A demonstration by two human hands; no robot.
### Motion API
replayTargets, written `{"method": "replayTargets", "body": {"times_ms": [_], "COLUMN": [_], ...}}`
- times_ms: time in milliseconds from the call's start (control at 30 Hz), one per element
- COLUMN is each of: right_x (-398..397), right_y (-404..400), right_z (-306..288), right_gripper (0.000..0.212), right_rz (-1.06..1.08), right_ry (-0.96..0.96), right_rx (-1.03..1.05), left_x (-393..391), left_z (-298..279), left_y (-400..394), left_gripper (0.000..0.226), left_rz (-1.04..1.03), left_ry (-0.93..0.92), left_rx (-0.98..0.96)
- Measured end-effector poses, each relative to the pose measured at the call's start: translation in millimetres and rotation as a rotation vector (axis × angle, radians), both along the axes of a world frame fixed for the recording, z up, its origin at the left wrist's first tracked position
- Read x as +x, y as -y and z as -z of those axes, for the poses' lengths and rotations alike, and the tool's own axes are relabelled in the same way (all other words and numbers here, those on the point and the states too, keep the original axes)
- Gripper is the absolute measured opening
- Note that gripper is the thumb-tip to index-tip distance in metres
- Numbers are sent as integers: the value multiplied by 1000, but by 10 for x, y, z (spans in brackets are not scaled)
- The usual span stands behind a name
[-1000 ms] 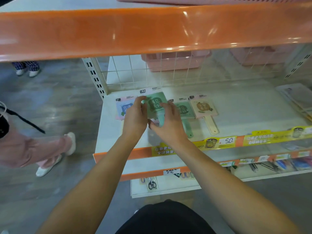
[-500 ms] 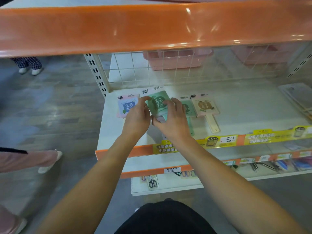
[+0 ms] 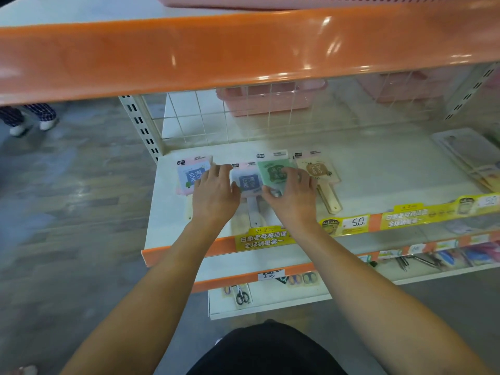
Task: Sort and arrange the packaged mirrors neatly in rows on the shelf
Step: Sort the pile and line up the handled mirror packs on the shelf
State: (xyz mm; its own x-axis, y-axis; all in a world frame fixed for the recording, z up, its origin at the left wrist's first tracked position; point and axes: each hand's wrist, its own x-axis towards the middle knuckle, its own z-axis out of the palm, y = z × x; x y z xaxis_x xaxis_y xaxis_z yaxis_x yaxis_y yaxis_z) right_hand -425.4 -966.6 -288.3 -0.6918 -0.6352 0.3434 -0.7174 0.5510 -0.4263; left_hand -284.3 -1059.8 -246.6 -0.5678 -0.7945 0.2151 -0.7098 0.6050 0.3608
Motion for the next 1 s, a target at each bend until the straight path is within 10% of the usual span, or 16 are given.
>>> {"method": "replayTargets", "body": {"times_ms": [800,1000], "right_x": [-164,-76], "right_y": [-71,-66], "right_z": [25,-95], "right_gripper": [60,53], "right_rz": [-27,-102], "right_ry": [-35,-25], "right_rx": [299,105], "left_x": [-63,-86], "left_z": [80,80], "left_y": [-7,-7], "left_gripper": [40,40], "left_rz": [4,12], "left_ry": [108,77], "left_rx": [-12,-24]}}
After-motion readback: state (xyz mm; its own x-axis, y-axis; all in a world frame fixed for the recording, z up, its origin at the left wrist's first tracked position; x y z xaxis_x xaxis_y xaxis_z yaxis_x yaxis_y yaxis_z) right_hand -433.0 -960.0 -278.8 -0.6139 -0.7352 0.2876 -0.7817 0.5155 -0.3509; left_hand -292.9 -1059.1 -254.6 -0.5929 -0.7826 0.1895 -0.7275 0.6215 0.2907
